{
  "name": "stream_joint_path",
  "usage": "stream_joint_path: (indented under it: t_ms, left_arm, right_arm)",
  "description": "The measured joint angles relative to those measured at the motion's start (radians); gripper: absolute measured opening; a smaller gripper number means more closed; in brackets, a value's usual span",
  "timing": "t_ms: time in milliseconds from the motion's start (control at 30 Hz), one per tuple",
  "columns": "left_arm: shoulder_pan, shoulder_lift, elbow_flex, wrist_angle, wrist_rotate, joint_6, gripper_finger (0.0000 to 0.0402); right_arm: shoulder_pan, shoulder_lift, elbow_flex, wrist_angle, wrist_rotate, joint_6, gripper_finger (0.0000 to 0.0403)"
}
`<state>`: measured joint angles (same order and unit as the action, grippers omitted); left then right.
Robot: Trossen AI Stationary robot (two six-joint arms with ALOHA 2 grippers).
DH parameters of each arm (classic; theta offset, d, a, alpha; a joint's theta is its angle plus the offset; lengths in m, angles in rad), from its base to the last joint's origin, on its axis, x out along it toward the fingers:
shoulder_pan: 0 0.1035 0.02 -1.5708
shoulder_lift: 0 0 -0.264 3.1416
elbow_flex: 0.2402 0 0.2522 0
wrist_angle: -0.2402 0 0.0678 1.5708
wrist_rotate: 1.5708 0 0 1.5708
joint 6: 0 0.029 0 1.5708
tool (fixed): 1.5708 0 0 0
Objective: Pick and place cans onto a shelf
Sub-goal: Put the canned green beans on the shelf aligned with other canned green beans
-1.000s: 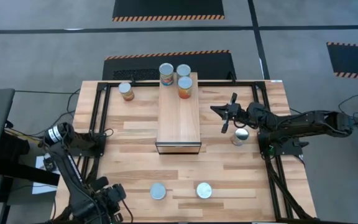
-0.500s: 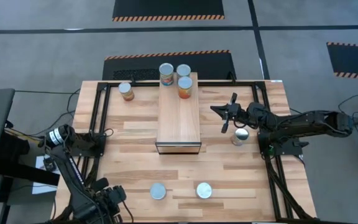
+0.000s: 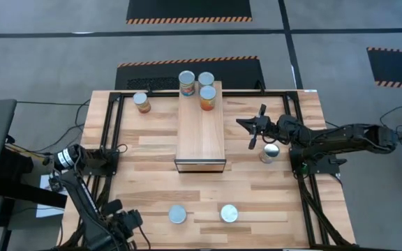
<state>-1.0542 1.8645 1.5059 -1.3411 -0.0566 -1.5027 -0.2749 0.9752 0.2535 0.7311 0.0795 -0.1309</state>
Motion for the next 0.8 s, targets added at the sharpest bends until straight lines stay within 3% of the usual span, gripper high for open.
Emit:
stream_joint_path:
  t_ms: [133,400,567,800]
  left_arm:
    - [0.003,0.000,0.002,-0.003,0.000,0.027,0.0014]
    - [0.054,-0.025,0.067,-0.061,-0.071,0.153,0.0001]
    - [0.108,-0.028,0.174,-0.238,-0.143,0.345,0.0000]
    - [0.241,-0.134,0.176,-0.231,-0.290,0.628,0.0000]
  right_arm:
    - [0.000,0.000,0.000,0.000,0.000,0.000,0.0012]
    - [0.000,0.000,0.000,-0.014,0.000,0.000,0.0006]
    - [0.000,0.000,0.000,-0.021,0.000,0.008,0.0012]
    - [0.000,0.000,0.000,-0.030,0.000,0.010,0.0005]
